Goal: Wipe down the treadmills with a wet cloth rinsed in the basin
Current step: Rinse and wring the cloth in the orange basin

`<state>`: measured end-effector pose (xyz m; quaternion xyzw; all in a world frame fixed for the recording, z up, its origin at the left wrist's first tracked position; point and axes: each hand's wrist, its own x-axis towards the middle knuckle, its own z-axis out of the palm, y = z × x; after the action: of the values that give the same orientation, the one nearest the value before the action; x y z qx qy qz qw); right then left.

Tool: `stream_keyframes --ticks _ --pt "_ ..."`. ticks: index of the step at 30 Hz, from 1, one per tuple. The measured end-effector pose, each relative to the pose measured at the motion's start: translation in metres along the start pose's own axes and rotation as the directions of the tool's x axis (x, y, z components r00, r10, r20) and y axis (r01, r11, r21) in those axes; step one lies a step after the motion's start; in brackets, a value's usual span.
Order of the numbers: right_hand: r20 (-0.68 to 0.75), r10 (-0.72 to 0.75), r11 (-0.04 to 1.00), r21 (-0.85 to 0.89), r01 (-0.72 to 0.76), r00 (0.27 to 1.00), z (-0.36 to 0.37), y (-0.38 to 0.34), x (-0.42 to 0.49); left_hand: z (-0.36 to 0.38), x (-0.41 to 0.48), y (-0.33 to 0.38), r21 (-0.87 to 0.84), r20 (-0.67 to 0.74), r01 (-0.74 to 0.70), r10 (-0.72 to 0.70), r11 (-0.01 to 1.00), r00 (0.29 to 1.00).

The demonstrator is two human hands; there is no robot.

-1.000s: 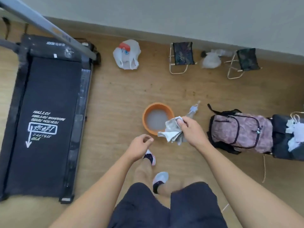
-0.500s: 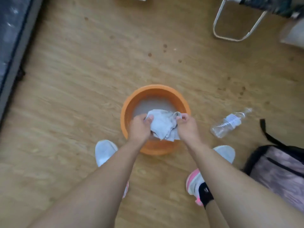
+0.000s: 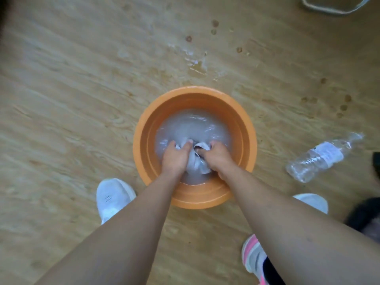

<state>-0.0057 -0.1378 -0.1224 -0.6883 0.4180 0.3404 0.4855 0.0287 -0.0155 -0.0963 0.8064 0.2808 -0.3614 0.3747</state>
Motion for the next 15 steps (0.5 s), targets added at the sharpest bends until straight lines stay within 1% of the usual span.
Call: stream_keyframes --ticks 1,3,5,6,7,9,11,13,14,15 --pt "0.001 0.013 1.000 0.005 -0.013 1.000 -0.001 -0.002 0.005 0.003 0.005 0.001 0.021 -0.009 -0.020 0.020 1.000 1.000" --pt "-0.081 0.016 0.997 0.082 -0.009 0.997 -0.002 -0.015 0.007 0.005 0.011 0.006 0.052 -0.027 -0.042 0.043 0.998 0.999" --pt "-0.159 0.033 0.984 0.176 -0.005 0.987 0.000 -0.030 -0.004 0.003 0.008 0.013 0.023 0.000 -0.039 0.039 0.999 0.999" --pt "-0.178 0.042 0.983 0.182 -0.009 0.983 0.003 -0.034 -0.011 0.004 0.008 0.014 -0.008 0.014 -0.035 0.035 0.999 0.999" --pt "-0.183 0.031 0.987 0.158 -0.002 0.983 0.009 -0.035 -0.015 0.005 0.008 0.013 -0.035 0.026 -0.043 0.044 0.998 0.999" --pt "-0.164 -0.063 0.997 0.039 0.070 0.984 0.021 -0.032 -0.022 0.008 0.004 0.009 -0.074 0.078 -0.057 0.063 0.996 0.995" --pt "-0.144 -0.134 0.990 -0.056 0.127 0.981 0.029 -0.031 -0.019 0.013 0.006 0.001 -0.165 0.145 0.007 0.018 0.986 0.989" --pt "-0.138 -0.138 0.989 -0.072 0.129 0.981 0.030 -0.036 -0.008 0.018 0.013 -0.007 -0.252 0.152 0.077 -0.039 0.965 0.988" --pt "-0.138 -0.131 0.990 -0.063 0.123 0.982 0.028 -0.039 -0.003 0.016 0.009 -0.002 -0.252 0.140 0.074 -0.039 0.965 0.989" --pt "-0.135 -0.116 0.992 -0.072 0.107 0.984 0.026 -0.042 0.002 0.011 0.007 0.003 -0.207 0.132 0.057 -0.030 0.977 0.991"
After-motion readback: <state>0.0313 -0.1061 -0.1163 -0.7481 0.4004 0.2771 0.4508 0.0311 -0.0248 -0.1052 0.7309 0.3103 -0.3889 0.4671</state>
